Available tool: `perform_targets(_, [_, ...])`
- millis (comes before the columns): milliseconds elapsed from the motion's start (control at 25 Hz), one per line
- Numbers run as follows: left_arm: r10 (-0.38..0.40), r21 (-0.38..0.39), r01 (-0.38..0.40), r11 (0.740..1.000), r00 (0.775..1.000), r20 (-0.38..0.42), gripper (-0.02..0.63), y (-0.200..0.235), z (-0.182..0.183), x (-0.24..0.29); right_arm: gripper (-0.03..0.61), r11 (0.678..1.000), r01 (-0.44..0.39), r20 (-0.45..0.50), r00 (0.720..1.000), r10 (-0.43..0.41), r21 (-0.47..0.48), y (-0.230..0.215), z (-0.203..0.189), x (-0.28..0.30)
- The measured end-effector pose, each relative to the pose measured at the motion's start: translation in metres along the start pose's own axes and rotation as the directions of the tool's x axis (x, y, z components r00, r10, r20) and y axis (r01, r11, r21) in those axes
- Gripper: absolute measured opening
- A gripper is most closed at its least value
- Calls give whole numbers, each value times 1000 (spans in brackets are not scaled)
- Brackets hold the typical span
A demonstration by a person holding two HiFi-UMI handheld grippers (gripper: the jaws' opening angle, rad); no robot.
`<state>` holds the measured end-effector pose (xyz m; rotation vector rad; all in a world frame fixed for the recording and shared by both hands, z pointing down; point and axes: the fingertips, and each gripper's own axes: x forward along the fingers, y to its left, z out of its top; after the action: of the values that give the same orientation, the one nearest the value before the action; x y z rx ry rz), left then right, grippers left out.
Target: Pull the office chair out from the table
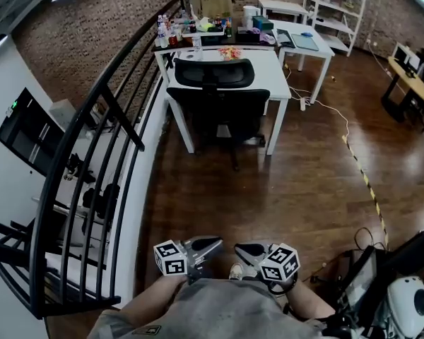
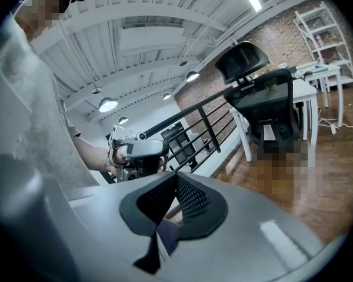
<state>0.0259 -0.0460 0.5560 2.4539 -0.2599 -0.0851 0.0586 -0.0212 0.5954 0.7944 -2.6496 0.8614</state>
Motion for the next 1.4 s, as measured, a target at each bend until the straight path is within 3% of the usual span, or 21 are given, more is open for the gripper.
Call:
perform_targets(280, [51,-10,-51,999,999,2,2,52,35,17,6,1000,7,8,1000,-7,19,-56,31,13])
perform_targets(480, [29,-13,-29,1000,1000,-1,2,111,63,32,6,999,30,-1,1000,-30,23,-108,59,42])
perform_targets(680, [-4,-5,4,1000,1000,-22,2,182,132,43,6,998,65,4,998,-65,23,-158,127,88])
perform_targets(960, [-56,85,61,995,997,-52,2,263,235,50,6,989,149,64,987,-149,10,-228,220,133])
perform_targets(1400, [23,180,-21,983,1000,-7,2,342,331,66,6,971,237,127,965,-232,-28,-316,308,138])
